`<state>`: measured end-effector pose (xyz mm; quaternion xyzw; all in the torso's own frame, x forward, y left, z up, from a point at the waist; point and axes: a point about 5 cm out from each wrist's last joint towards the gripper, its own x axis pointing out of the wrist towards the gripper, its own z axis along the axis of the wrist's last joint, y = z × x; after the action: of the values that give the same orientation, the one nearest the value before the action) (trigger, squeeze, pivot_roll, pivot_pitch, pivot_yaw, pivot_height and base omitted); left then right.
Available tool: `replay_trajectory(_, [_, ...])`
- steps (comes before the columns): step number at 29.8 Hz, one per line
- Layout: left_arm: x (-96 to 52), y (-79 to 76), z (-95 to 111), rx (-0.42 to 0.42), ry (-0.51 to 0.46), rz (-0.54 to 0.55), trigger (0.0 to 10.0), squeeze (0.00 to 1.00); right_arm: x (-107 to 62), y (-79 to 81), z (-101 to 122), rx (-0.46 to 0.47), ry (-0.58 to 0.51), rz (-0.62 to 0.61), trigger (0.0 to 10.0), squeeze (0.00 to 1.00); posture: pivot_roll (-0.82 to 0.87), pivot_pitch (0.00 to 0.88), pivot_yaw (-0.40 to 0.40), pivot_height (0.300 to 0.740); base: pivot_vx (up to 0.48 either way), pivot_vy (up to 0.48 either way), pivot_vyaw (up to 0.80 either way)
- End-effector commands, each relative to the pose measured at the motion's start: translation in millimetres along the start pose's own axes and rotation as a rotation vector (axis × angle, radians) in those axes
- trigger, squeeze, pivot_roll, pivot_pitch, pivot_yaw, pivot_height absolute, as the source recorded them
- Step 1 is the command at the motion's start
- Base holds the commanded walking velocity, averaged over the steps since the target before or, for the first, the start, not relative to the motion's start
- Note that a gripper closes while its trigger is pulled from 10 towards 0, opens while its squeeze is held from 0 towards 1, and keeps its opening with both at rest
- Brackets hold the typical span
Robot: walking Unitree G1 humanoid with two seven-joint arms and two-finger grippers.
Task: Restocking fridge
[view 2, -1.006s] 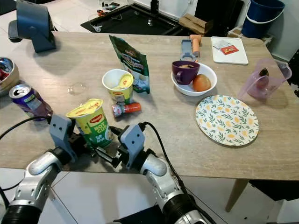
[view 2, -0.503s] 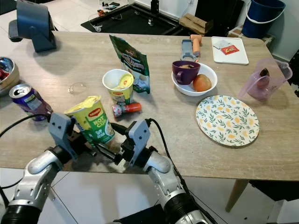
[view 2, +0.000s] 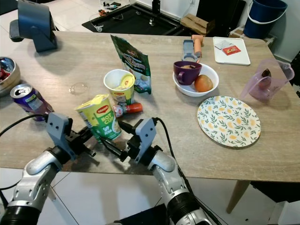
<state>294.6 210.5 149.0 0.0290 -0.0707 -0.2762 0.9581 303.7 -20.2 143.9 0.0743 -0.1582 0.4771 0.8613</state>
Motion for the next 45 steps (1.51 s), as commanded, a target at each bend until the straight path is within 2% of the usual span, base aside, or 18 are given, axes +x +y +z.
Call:
replay_trajectory(1, [-7.4, 1.9, -2.1, -0.007, 0.012, 0.01, 10.0, 0.0, -5.0, -1.9, -4.4, 0.02, 0.009, -0.018, 10.0, 0.0, 0.17, 0.218, 0.034, 0.74, 0.0, 0.0, 0.0])
replay_trajectory(3, [-12.2, 6.2, 0.0, -0.037, -0.013, 0.042, 10.0, 0.0, -9.8, -8.3, 2.0, 0.056, -0.028, -0.024, 10.0, 0.0, 0.17, 0.211, 0.035, 0.74, 0.0, 0.0, 0.0])
replay_trajectory(6, [-16.0, 7.8, 0.7, -0.069, -0.033, 0.058, 10.0, 0.0, -13.1, -9.8, 8.0, 0.098, -0.062, 0.008, 10.0, 0.0, 0.17, 0.2, 0.036, 0.74, 0.0, 0.0, 0.0])
replay_trajectory(11, [-20.7, 0.0, -4.5, -0.146, -0.059, 0.06, 10.0, 0.0, -15.8, -4.5, 16.7, 0.158, -0.109, 0.115, 10.0, 0.0, 0.17, 0.174, 0.034, 0.74, 0.0, 0.0, 0.0])
replay_trajectory(18, [-17.8, -13.3, -14.2, -0.19, -0.057, 0.045, 10.0, 0.0, -17.7, -0.2, 22.3, 0.219, -0.14, 0.201, 10.0, 0.0, 0.16, 0.141, 0.022, 0.74, 0.0, 0.0, 0.0])
replay_trajectory(25, [-11.4, -20.4, -16.3, -0.208, -0.066, 0.032, 10.0, 0.0, -18.5, -1.8, 24.5, 0.245, -0.149, 0.217, 10.0, 0.0, 0.16, 0.126, 0.015, 0.74, 0.0, 0.0, 0.0])
replay_trajectory(29, [-6.7, -23.4, -14.7, -0.218, -0.086, 0.037, 10.0, 0.0, -19.7, 0.5, 10.6, 0.166, -0.032, 0.222, 10.0, 0.0, 0.15, 0.126, 0.013, 0.74, 0.0, 0.0, 0.0])
replay_trajectory(31, [-6.7, -23.4, -14.7, -0.218, -0.086, 0.037, 10.0, 0.0, -19.7, 0.5, 10.6, 0.166, -0.032, 0.222, 10.0, 0.0, 0.15, 0.126, 0.013, 0.74, 0.0, 0.0, 0.0])
replay_trajectory(33, [-6.9, -22.4, -14.2, -0.215, -0.089, 0.043, 10.0, 0.0, -22.2, 4.3, -3.6, 0.084, 0.087, 0.235, 10.0, 0.0, 0.15, 0.13, 0.009, 0.74, 0.0, 0.0, 0.0])
replay_trajectory(35, [-6.9, -22.4, -14.2, -0.215, -0.089, 0.043, 10.0, 0.0, -22.2, 4.3, -3.6, 0.084, 0.087, 0.235, 10.0, 0.0, 0.15, 0.13, 0.009, 0.74, 0.0, 0.0, 0.0])
replay_trajectory(37, [-7.3, -22.2, -14.2, -0.212, -0.086, 0.045, 10.0, 0.0, -26.2, 7.4, -14.5, 0.012, 0.187, 0.264, 10.0, 0.0, 0.15, 0.13, 0.009, 0.74, 0.0, 0.0, 0.0])
replay_trajectory(38, [-7.3, -22.2, -14.2, -0.212, -0.086, 0.045, 10.0, 0.0, -26.2, 7.4, -14.5, 0.012, 0.187, 0.264, 10.0, 0.0, 0.15, 0.13, 0.009, 0.74, 0.0, 0.0, 0.0])
replay_trajectory(40, [-7.3, -22.6, -14.4, -0.21, -0.084, 0.043, 10.0, 0.0, -28.9, 7.0, -22.0, -0.046, 0.271, 0.272, 10.0, 0.0, 0.15, 0.13, 0.009, 0.74, 0.0, 0.0, 0.0])
replay_trajectory(45, [-7.0, -23.4, -14.6, -0.209, -0.084, 0.041, 10.0, 0.0, -29.0, 3.7, -23.5, -0.096, 0.315, 0.262, 10.0, 0.0, 0.15, 0.135, 0.011, 0.74, 0.0, 0.0, 0.0])
